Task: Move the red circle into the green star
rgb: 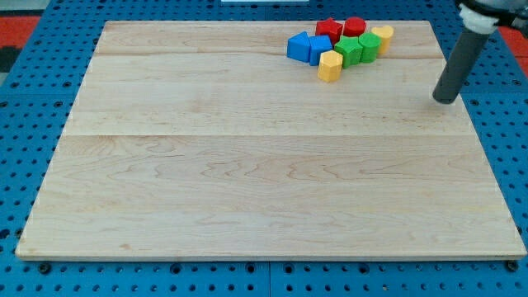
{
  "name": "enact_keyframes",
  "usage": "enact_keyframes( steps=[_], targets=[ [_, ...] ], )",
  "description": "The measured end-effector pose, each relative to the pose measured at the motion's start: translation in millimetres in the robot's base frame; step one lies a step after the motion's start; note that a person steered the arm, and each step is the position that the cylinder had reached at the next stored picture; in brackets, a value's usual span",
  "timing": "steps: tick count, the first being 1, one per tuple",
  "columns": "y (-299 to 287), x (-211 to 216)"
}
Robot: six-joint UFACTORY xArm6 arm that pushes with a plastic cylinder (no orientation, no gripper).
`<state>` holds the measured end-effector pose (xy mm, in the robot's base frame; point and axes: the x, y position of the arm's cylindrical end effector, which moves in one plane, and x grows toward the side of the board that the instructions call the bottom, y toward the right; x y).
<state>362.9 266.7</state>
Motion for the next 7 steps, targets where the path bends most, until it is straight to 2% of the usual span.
enact_keyframes(
  steps=[4,5,6,7],
  targets=[
    [-7,-145],
    [-41,-164],
    [-101,-163],
    [-127,-158]
  ],
)
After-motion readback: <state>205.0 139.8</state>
